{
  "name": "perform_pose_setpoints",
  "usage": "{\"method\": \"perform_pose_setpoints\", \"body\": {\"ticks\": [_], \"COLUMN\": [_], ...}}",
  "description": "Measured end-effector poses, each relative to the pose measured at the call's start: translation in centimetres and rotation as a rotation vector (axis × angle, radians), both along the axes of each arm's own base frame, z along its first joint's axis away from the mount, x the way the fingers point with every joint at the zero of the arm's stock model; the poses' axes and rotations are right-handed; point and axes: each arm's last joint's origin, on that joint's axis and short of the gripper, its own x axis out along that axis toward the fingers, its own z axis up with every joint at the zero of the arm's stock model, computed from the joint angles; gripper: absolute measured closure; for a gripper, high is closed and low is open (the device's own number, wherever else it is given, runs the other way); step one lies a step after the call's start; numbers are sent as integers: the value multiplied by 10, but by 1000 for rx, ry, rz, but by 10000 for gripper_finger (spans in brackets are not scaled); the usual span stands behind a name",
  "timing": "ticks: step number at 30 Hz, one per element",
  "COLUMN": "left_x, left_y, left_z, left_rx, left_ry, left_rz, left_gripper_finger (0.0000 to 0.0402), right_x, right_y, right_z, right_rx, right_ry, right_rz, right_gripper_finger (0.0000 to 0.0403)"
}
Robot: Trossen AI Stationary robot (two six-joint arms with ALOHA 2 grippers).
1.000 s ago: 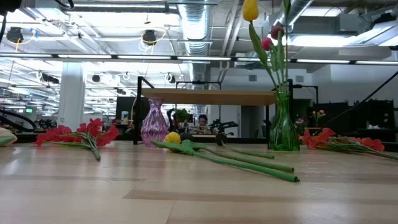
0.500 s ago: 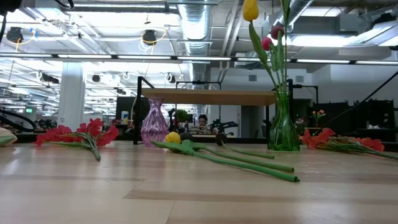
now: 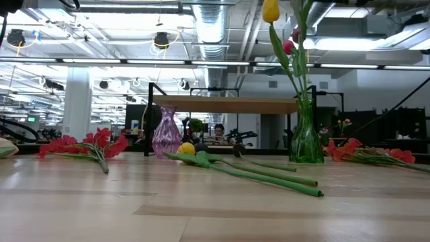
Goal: Pick and place flowers into a vace then onto a shelf
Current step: Put the bottom left black tulip into the green vase
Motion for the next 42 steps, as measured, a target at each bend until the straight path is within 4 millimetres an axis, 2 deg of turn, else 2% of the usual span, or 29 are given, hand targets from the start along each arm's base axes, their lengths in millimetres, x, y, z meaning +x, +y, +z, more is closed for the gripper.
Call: {"method": "perform_pose_setpoints", "body": {"ticks": [7,12,27,36,42], "left_x": [0,0,0,0,0], "left_y": [0,0,0,0,0], "left_z": [0,0,0,0,0], "left_rx": [0,1,1,1,1], "left_ry": [0,1,1,1,1], "left_rz": [0,0,0,0,0], "left_gripper_finger": [386,386,386,386,386], "right_x": [-2,-5,-6,-4,1], "right_y": [5,6,6,9,6], "right_z": [-6,-4,-10,-16,-31], "right_rx": [14,36,64,78,110], "right_ry": [37,13,33,91,204], "right_rz": [31,46,55,211,240], "right_gripper_finger": [208,189,216,229,240]}}
